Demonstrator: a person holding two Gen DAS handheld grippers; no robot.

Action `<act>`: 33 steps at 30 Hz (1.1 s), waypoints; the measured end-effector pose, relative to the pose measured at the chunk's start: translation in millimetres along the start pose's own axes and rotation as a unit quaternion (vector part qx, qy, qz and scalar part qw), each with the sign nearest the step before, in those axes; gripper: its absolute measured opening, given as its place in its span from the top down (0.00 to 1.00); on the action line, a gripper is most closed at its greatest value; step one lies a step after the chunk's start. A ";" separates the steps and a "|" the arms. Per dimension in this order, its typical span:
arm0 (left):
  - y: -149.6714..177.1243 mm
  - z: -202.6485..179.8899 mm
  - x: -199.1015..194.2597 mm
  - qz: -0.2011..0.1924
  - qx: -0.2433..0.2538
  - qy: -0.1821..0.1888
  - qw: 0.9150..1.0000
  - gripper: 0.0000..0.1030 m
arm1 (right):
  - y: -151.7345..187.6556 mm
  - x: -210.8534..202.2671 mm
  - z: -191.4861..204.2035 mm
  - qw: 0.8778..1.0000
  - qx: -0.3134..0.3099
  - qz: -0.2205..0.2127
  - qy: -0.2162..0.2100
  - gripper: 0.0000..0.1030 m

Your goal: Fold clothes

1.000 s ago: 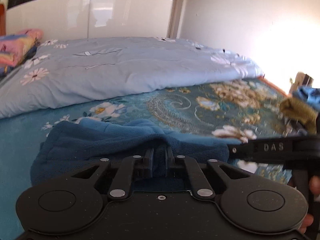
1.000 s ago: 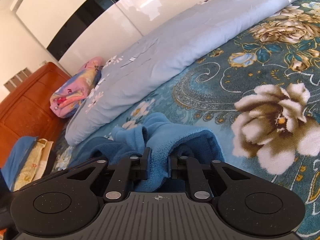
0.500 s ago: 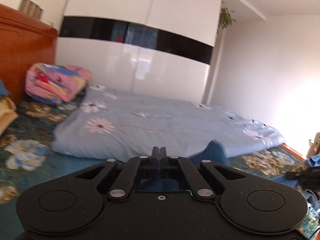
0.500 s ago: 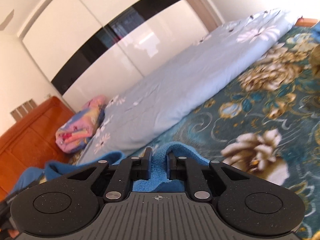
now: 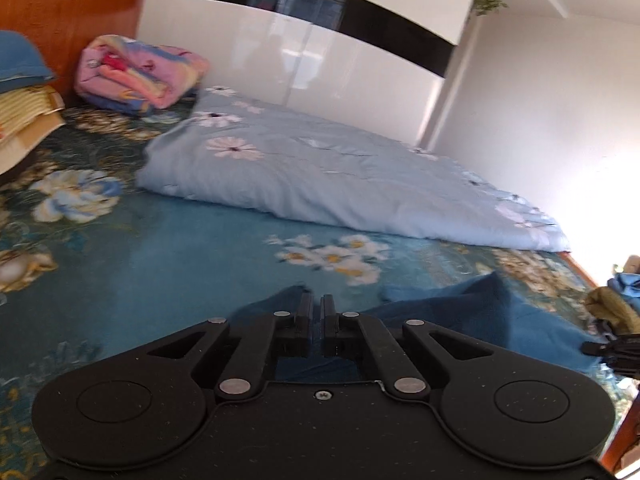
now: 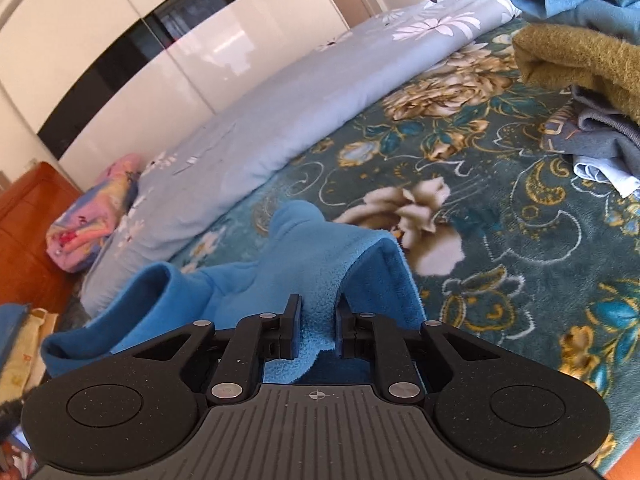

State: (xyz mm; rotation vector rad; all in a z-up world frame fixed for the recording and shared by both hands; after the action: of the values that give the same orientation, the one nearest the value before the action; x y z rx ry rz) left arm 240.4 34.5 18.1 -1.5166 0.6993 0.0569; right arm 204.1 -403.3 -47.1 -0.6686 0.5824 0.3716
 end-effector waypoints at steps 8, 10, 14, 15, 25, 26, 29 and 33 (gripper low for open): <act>-14.9 -77.4 31.5 -0.022 0.102 0.128 0.986 0.19 | -0.1 -44.6 -6.8 0.999 -0.025 -0.038 0.021 0.73; -9.4 -85.7 44.3 -0.011 0.122 0.144 0.982 0.18 | 2.5 -51.6 -2.7 0.999 -0.027 -0.042 0.016 0.74; 3.2 -95.3 66.1 0.014 0.154 0.170 0.973 0.22 | 14.2 -50.5 18.4 0.999 -0.039 -0.029 -0.008 0.70; 6.5 -95.9 68.1 0.023 0.150 0.176 0.973 0.33 | 19.1 -48.0 25.5 0.999 -0.043 -0.023 -0.014 0.66; 48.8 -136.8 58.0 0.064 0.145 0.216 0.963 0.67 | 79.0 -19.0 91.7 0.995 -0.055 0.051 -0.063 0.49; 49.1 -136.7 55.3 0.059 0.148 0.209 0.965 0.63 | 85.3 -14.8 98.9 0.995 -0.055 0.060 -0.066 0.48; 43.5 -123.9 38.0 0.040 0.139 0.204 0.968 0.48 | 100.2 3.1 117.1 0.993 -0.056 0.082 -0.066 0.47; 35.6 -93.7 12.4 0.013 0.125 0.173 0.977 0.42 | 104.8 32.9 130.3 0.993 -0.027 0.101 -0.060 0.47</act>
State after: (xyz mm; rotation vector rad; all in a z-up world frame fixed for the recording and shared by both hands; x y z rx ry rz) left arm 198.5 -53.0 -9.8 -1.2856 0.9653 -0.2741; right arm 227.5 -235.0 -33.6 -0.6354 0.5276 0.6138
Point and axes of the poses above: each gripper's, at about its wrist camera, not at the fingertips, and x roughly the way its jaws point, z to its left, y to its underside, the point moved 8 cm from there along x, roughly the way its jaws point, and after that the axes turned 14 degrees about x, right-handed, at the moved point
